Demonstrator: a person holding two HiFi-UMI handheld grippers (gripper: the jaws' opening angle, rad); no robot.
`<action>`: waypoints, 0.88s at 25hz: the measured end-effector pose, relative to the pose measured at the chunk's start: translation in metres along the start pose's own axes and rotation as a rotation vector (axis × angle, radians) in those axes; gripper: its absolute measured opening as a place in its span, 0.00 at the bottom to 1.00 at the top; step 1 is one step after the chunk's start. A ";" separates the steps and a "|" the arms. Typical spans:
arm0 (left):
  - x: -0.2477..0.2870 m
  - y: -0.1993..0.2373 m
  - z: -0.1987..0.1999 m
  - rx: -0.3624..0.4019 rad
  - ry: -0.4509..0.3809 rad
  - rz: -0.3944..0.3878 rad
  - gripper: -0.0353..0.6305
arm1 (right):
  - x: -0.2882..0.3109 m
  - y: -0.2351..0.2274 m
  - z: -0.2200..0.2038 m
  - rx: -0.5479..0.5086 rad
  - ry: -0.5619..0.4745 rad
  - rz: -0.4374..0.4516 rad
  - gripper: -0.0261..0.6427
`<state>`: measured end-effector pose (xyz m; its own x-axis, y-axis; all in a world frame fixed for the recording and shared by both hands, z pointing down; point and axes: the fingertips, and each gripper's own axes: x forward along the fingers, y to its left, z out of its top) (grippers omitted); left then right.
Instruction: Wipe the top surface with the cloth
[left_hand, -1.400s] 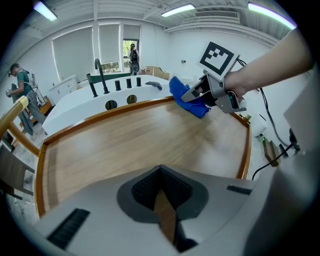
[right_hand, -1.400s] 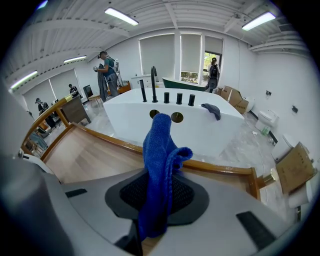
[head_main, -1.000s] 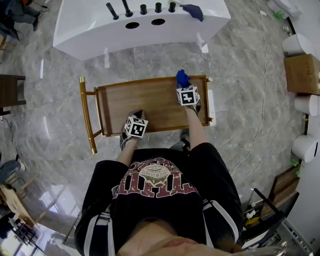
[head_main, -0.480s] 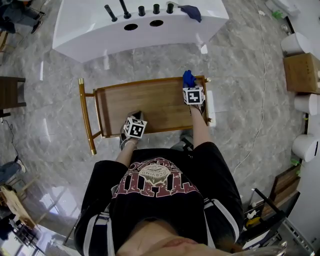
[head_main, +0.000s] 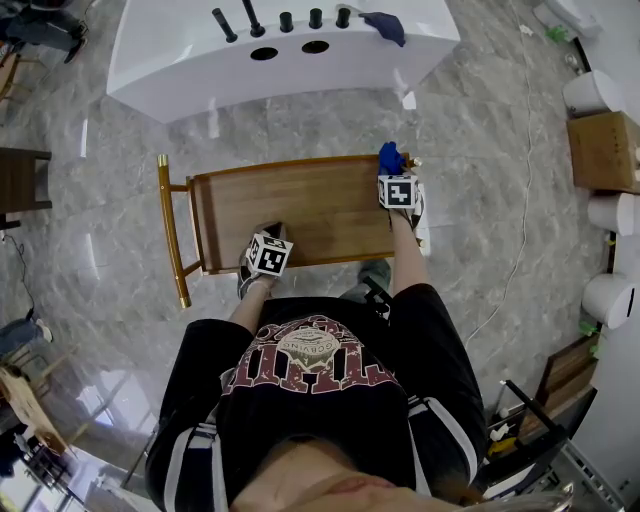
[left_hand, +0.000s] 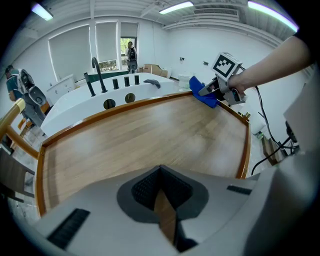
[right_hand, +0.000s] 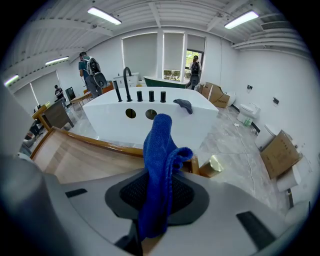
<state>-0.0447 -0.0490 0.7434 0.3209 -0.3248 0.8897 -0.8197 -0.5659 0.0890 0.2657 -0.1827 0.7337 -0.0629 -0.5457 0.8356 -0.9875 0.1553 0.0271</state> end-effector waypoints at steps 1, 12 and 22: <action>0.000 0.000 -0.001 -0.002 0.000 0.001 0.12 | -0.001 -0.003 -0.001 0.001 0.001 -0.002 0.17; 0.000 0.000 -0.002 -0.009 0.007 -0.005 0.12 | -0.006 -0.016 0.000 -0.072 0.084 -0.027 0.17; 0.002 0.003 0.002 -0.021 0.018 -0.016 0.12 | -0.010 -0.020 -0.012 -0.024 0.065 -0.028 0.17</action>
<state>-0.0460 -0.0524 0.7443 0.3255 -0.3021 0.8960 -0.8242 -0.5550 0.1122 0.2878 -0.1708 0.7310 -0.0253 -0.4959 0.8680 -0.9849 0.1609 0.0632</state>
